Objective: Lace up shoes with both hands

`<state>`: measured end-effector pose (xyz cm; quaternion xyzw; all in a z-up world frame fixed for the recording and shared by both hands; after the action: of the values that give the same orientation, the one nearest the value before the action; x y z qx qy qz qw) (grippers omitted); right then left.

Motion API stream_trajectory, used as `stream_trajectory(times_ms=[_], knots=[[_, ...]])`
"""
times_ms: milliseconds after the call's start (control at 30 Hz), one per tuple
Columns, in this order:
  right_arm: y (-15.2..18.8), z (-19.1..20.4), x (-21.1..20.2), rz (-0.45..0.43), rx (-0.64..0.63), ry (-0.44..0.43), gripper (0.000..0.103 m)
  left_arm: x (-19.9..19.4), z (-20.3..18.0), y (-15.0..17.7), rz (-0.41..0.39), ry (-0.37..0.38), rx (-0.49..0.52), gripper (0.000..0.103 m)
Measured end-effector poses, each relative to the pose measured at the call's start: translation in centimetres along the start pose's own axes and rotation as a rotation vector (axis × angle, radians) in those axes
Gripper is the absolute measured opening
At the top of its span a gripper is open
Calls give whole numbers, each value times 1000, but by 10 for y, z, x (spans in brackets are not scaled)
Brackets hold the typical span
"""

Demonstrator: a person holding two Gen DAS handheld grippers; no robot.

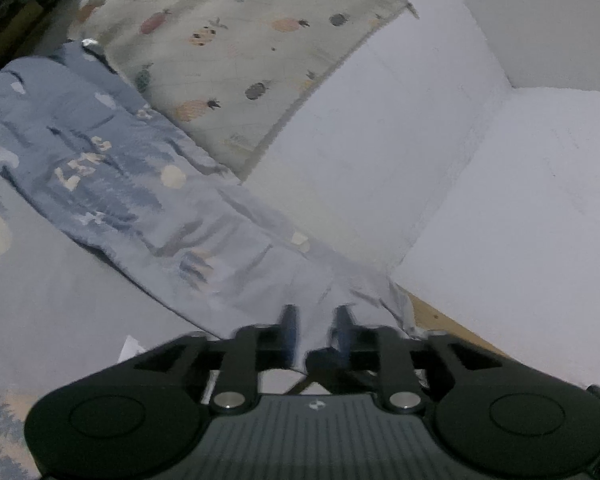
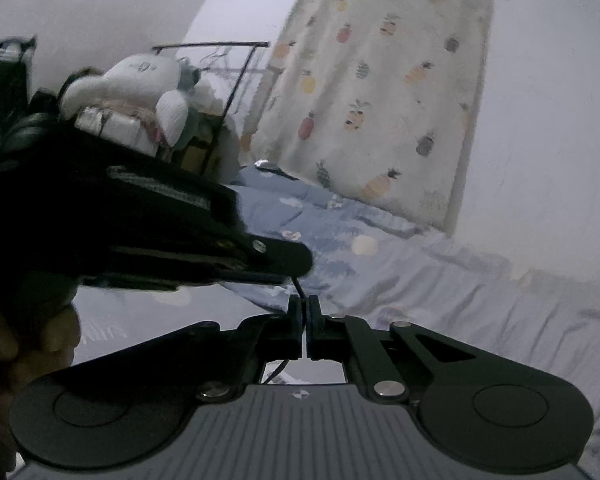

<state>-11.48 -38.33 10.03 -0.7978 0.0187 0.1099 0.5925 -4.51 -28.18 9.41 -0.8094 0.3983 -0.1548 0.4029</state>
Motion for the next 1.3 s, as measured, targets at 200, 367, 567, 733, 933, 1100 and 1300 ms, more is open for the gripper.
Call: stream_trajectory(times_ms=[200,367,567,733,933,1100,1300], knots=[[-5,-64,-16,-33,214,55,1,8,5,8,82,-86,62,33],[-6,-144,-52,-73,327,250,1,21,5,30,204,-104,129,33],[9,-200,-84,-35,315,470,1,29,1,59,312,-106,231,33],[24,-196,-75,55,245,451,1,37,-3,83,409,-109,295,33],[27,-139,-36,170,50,218,1,43,-1,88,425,-106,304,33],[39,-85,-5,298,-127,17,1,42,-5,87,442,-99,304,32],[78,-42,16,460,-285,-152,1,43,-3,94,489,-117,306,36]])
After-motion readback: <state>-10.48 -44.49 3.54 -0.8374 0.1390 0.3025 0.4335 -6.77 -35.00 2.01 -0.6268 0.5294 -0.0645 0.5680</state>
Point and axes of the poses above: each gripper's, at about its wrist camera, not at the fingertips, and x roughly the way its jaws point, z to its left, y to its underside, the point moved 6 cm from there along x, roughly the way its jaws point, and after that the axes turned 8 degrees about -y, right-handed, at the moved point
